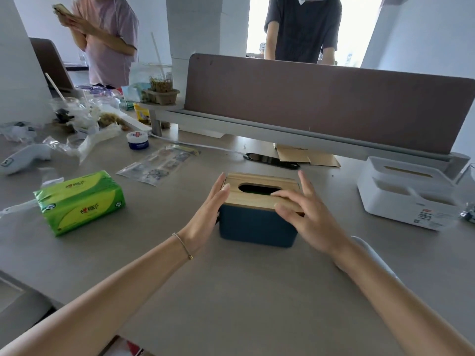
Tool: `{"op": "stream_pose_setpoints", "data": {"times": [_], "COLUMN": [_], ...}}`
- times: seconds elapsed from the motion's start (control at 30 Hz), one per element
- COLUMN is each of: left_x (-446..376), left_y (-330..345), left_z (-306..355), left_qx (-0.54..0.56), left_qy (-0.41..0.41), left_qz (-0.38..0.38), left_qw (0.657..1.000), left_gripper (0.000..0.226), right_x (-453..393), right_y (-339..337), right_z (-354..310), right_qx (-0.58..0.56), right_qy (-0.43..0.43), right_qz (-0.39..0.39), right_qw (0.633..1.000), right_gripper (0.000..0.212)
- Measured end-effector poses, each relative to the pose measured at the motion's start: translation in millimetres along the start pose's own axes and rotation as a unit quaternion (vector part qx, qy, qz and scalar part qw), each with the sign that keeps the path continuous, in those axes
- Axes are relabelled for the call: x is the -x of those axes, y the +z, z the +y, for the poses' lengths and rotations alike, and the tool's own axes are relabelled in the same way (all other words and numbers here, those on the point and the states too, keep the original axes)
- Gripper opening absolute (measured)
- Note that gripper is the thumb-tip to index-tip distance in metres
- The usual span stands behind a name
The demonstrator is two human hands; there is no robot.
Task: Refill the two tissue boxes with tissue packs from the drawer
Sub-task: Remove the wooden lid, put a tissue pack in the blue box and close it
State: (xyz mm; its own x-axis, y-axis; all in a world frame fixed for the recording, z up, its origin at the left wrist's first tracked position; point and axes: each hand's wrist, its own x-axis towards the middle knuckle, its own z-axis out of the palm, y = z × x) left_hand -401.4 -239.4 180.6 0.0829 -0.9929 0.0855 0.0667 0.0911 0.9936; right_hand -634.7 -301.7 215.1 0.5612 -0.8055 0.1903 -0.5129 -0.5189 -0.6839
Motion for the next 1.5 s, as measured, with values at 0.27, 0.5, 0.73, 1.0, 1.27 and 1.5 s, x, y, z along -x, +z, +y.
{"op": "stream_pose_setpoints", "data": {"times": [0.27,0.5,0.73,1.0,1.27,1.5], "left_x": [-2.3,-2.8,2.5,1.2,2.4,0.3], "left_y": [-1.7,-6.0,-1.5,2.3,11.9,-4.3], "left_z": [8.5,11.4,9.3,4.8,5.7,20.4], "left_qx": [-0.021,-0.015,-0.014,-0.042,0.004,-0.403], "left_qy": [0.003,0.001,0.011,0.023,0.043,0.191], "left_qz": [0.0,0.008,0.051,0.065,0.082,0.12], "left_qw": [1.0,1.0,0.999,0.997,0.996,0.887], "left_gripper": [0.08,0.065,0.047,0.044,0.048,0.041], "right_x": [-28.1,-31.3,-31.5,-24.1,-24.7,-39.7], "right_y": [-24.2,-28.2,-30.9,-17.6,-4.1,5.6], "right_z": [-20.9,-28.9,-29.1,-15.6,-7.8,-5.8], "right_qx": [0.076,0.154,0.169,0.204,0.222,0.247], "right_qy": [-0.017,-0.028,-0.037,-0.038,-0.041,-0.026], "right_qz": [-0.097,-0.112,-0.123,-0.138,-0.094,-0.064], "right_qw": [0.992,0.981,0.977,0.968,0.97,0.967], "right_gripper": [0.024,0.03,0.029,0.077,0.092,0.096]}}
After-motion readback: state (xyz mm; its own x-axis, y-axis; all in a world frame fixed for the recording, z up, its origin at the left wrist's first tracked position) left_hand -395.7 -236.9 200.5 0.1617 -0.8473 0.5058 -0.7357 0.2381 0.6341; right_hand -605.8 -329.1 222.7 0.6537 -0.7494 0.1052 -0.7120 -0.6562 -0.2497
